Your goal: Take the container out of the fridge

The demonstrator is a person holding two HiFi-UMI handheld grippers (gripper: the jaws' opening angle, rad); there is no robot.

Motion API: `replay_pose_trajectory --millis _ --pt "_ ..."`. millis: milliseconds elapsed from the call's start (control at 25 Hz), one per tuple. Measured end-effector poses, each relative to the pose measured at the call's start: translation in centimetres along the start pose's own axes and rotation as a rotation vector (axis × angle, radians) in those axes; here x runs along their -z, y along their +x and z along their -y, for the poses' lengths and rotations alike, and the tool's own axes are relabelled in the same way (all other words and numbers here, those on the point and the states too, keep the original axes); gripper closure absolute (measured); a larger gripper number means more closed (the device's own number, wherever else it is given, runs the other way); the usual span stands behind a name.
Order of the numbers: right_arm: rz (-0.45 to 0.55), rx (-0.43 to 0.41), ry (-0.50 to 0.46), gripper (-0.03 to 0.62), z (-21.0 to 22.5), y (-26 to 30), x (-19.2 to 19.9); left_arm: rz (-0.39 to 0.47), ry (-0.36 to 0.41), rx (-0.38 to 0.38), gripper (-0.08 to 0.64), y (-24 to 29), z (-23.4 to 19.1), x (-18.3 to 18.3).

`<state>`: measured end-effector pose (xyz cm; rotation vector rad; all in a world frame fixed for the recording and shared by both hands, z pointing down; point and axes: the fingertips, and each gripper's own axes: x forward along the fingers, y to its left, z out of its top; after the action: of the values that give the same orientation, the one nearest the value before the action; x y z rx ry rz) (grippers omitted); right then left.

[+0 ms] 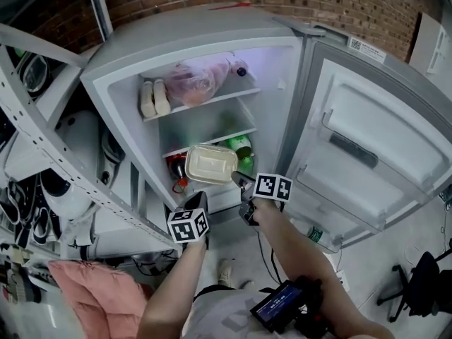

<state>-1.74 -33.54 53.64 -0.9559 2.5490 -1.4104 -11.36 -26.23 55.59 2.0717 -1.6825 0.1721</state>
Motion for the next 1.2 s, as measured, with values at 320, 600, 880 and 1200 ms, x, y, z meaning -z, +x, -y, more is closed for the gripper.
replay_pose_trajectory --millis 320,600,880,1200 --pt "-0.016 -0.016 0.013 0.549 0.4 -3.8 4.0 -0.005 0.041 0.018 0.557 -3.8 0.9 3.5" --pt "-0.002 0.018 0.023 0.549 1.8 -7.5 7.2 -0.021 0.073 0.093 0.557 -5.5 1.7 6.0" --pt "0.032 0.094 0.039 0.549 3.0 -11.0 10.2 -0.041 0.078 0.207 0.557 -7.7 1.7 8.0" --pt "0.120 0.164 0.058 0.549 3.1 -16.1 13.3 -0.069 0.140 0.347 0.557 -9.5 3.2 10.2"
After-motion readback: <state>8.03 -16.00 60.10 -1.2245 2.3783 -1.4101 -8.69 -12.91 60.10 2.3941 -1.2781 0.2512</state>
